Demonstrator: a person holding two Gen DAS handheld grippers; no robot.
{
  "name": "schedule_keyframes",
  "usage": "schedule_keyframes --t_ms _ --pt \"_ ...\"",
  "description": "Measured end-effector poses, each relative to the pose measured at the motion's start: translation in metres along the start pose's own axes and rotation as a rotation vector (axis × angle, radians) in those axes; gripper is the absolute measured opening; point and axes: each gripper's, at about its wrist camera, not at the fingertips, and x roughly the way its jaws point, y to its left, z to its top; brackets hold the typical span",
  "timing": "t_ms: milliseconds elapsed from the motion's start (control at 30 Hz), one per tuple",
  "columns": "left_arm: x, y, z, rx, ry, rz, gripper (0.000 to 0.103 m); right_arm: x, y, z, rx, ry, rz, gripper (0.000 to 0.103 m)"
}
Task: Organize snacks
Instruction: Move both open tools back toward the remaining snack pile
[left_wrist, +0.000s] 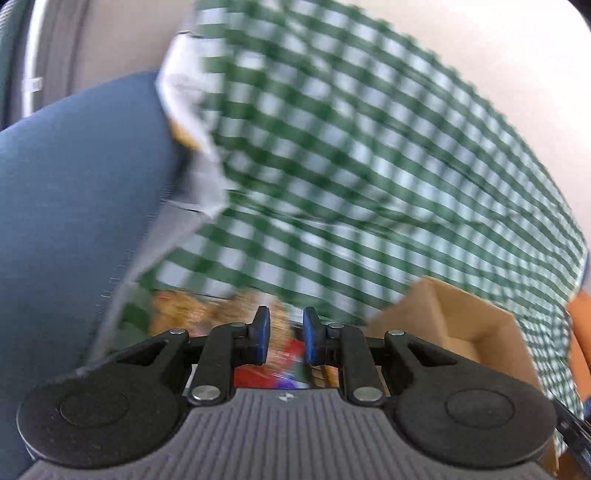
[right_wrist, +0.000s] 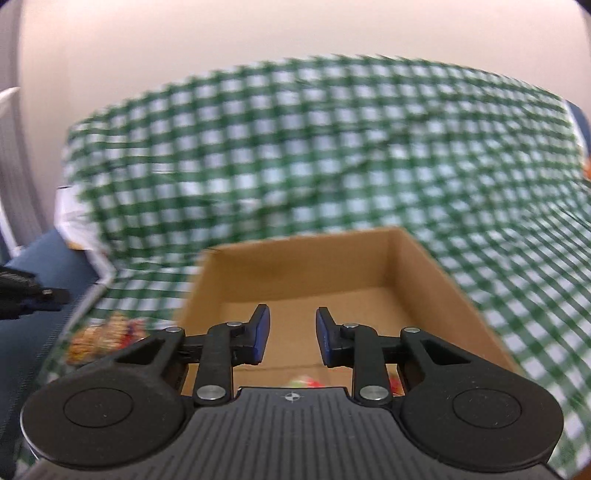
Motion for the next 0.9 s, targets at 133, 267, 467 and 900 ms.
schedule_keyframes --t_ms 133,267,467,900 --pt "0.012 0.029 0.006 -0.086 0.043 0.026 0.020 0.001 0.041 0.004 -0.069 -0.034 0.094 0.029" --pt "0.022 0.039 0.008 -0.113 0.075 0.049 0.021 0.003 0.083 0.006 -0.114 -0.018 0.176 0.029" --pt "0.035 0.047 0.006 -0.129 0.110 0.097 0.024 0.028 0.148 -0.014 -0.217 0.034 0.150 0.029" --pt "0.067 0.067 0.008 -0.173 0.151 0.176 0.039 0.158 0.197 -0.043 -0.296 0.198 -0.116 0.051"
